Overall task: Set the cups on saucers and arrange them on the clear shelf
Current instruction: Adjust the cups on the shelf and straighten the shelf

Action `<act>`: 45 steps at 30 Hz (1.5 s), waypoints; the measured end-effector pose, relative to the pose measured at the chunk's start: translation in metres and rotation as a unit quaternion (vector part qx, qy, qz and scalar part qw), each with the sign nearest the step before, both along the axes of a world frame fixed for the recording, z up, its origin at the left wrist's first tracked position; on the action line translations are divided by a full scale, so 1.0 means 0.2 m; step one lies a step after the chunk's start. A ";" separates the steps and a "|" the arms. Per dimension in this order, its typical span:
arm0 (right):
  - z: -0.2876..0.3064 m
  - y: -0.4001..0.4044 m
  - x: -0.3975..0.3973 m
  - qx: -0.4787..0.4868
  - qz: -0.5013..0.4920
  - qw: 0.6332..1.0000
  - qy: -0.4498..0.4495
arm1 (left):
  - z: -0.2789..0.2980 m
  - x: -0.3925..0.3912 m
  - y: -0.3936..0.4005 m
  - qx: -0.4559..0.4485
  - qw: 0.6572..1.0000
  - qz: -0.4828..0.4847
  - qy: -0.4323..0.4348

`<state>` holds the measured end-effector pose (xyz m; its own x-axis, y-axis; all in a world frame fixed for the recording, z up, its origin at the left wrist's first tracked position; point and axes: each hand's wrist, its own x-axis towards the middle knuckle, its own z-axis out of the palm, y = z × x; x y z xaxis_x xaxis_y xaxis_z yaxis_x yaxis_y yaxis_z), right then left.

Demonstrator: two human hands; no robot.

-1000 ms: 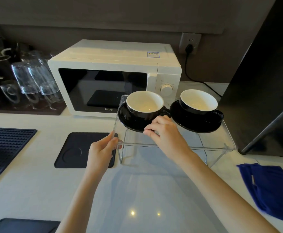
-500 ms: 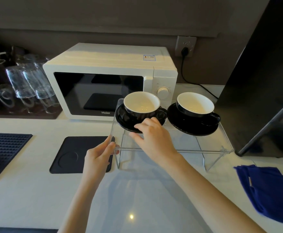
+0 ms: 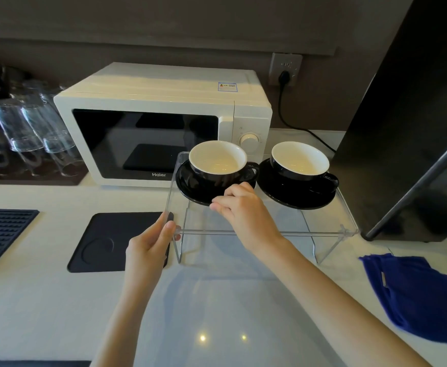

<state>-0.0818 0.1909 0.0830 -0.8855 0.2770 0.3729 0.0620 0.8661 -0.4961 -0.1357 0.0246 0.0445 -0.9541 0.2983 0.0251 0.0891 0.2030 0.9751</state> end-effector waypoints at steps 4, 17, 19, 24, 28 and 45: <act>0.00 0.06 0.03 -0.024 0.011 1.000 -0.006 | 0.00 0.00 0.00 -0.004 1.000 0.004 0.004; -0.02 0.13 0.03 -0.034 0.039 0.998 0.019 | 0.02 -0.01 0.00 -0.030 1.000 0.000 0.002; -0.03 0.12 0.03 -0.029 0.035 0.999 0.025 | 0.03 -0.02 -0.01 -0.028 1.000 -0.014 -0.005; -0.03 0.11 0.02 -0.002 0.038 0.999 0.036 | 0.07 -0.05 -0.03 -0.024 0.998 -0.052 -0.024; -0.04 0.11 0.02 0.002 0.042 0.998 0.041 | 0.07 -0.04 -0.03 -0.011 0.998 -0.055 -0.029; -0.07 0.37 0.42 0.061 -0.207 0.974 0.067 | 0.05 0.05 0.03 0.043 0.999 0.010 -0.023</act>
<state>0.0013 0.2646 0.0691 -0.6482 0.5466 0.5301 0.3610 0.8336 -0.4181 -0.1260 0.0310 0.0549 -0.9609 0.2770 0.0064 0.0409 0.1189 0.9921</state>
